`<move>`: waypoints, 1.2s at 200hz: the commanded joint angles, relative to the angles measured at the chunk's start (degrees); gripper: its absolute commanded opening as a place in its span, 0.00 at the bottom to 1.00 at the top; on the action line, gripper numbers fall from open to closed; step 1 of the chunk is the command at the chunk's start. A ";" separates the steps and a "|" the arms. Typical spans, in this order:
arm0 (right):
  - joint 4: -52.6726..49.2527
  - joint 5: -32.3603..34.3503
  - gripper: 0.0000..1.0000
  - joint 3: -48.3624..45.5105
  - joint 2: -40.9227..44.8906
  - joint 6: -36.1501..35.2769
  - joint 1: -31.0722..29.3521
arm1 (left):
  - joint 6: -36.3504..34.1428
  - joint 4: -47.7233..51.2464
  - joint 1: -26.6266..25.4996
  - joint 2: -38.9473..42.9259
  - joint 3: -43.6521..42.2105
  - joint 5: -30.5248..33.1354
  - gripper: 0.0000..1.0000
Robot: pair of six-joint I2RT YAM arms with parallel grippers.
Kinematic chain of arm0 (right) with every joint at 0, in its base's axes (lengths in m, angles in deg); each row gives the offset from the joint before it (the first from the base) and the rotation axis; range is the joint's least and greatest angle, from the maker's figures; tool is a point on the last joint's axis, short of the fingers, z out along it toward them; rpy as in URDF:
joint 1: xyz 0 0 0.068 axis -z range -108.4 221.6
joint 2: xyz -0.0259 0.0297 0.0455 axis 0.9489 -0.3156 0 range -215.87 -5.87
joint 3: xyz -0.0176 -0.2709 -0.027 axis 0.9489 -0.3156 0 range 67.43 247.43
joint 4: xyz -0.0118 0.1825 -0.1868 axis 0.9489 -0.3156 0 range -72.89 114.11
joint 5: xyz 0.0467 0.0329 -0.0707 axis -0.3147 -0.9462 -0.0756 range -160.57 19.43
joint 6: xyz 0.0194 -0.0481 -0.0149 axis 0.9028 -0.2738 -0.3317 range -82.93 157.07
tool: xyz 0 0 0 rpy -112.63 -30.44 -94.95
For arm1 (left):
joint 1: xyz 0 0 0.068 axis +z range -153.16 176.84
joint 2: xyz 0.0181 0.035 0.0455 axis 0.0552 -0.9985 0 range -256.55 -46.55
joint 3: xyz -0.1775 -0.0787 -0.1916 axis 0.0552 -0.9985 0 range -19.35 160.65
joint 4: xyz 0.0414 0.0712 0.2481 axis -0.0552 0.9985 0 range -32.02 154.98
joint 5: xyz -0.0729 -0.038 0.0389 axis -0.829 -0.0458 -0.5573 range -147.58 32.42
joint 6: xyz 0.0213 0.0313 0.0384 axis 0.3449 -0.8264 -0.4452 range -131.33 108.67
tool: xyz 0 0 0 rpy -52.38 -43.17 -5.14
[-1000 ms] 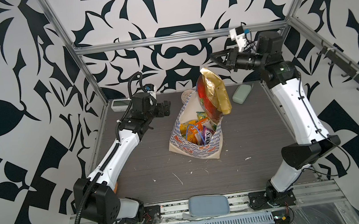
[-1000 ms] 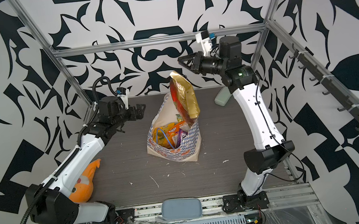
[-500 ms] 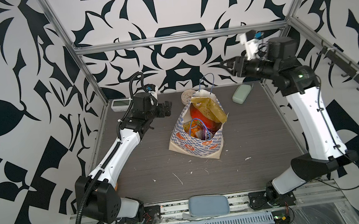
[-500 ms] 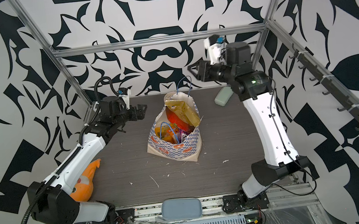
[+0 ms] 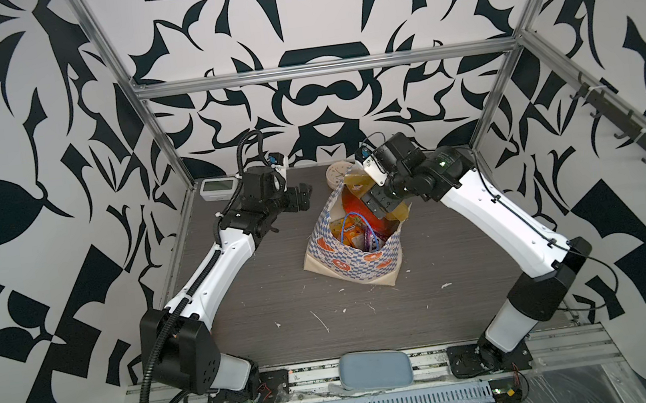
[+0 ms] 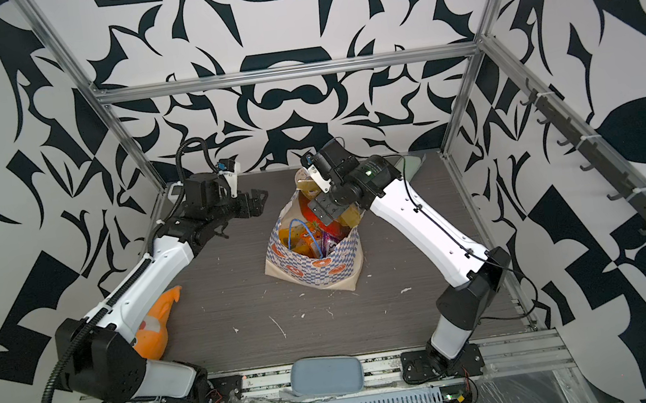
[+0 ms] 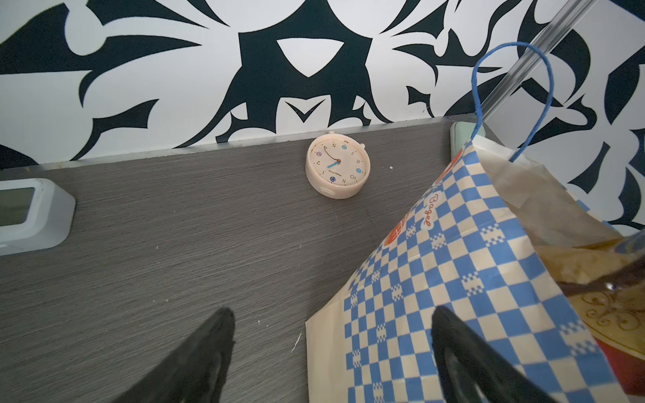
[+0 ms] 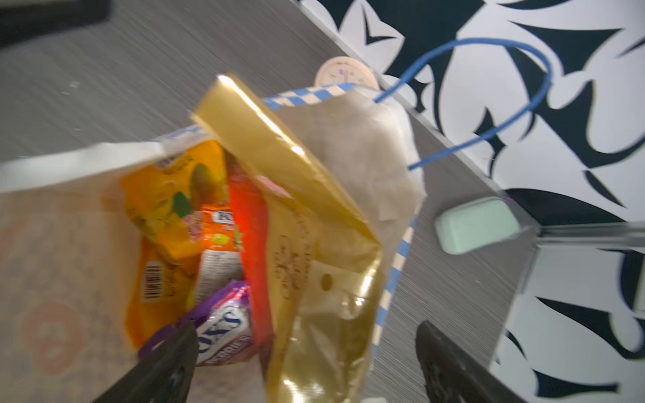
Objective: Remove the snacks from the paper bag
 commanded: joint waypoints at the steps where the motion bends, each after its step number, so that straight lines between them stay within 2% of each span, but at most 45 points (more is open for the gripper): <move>1: 3.38 5.70 1.00 -1.89 3.11 -0.78 0.55 | -0.36 0.76 0.14 0.10 1.30 -1.05 0.91; 14: 4.59 1.59 1.00 -2.79 4.16 -0.27 2.06 | -0.53 0.76 0.13 0.46 0.97 -0.86 0.91; 30: 4.71 -7.67 1.00 -3.22 3.35 0.30 4.50 | -0.81 0.80 0.12 0.72 0.64 -0.41 0.91; 73: 5.04 -14.71 0.92 -3.47 -0.69 0.60 4.63 | -0.30 1.11 0.12 0.91 0.47 -0.35 0.91; 108: 5.34 -17.67 0.69 -1.46 -3.73 1.10 4.63 | -0.02 1.27 0.16 1.15 0.59 -0.51 0.91; 121: 5.71 -17.82 0.65 -0.98 -4.62 1.59 4.60 | 0.04 1.37 0.13 1.43 0.55 -0.54 0.91; 155: 7.78 -14.54 0.68 -2.10 -7.40 2.37 5.08 | -0.02 1.24 0.16 1.76 0.07 -0.33 0.91; 196: 9.72 -15.78 0.70 -1.26 -12.21 2.39 5.24 | -0.20 1.54 0.16 1.58 -0.45 0.30 0.91; 224: 9.68 -17.29 0.43 0.76 -14.84 3.22 5.28 | -0.32 2.05 0.11 1.83 -0.68 1.00 0.91; 240: 9.52 -17.44 0.17 1.58 -15.32 3.87 5.20 | -0.68 2.15 0.16 2.26 -1.03 1.62 0.91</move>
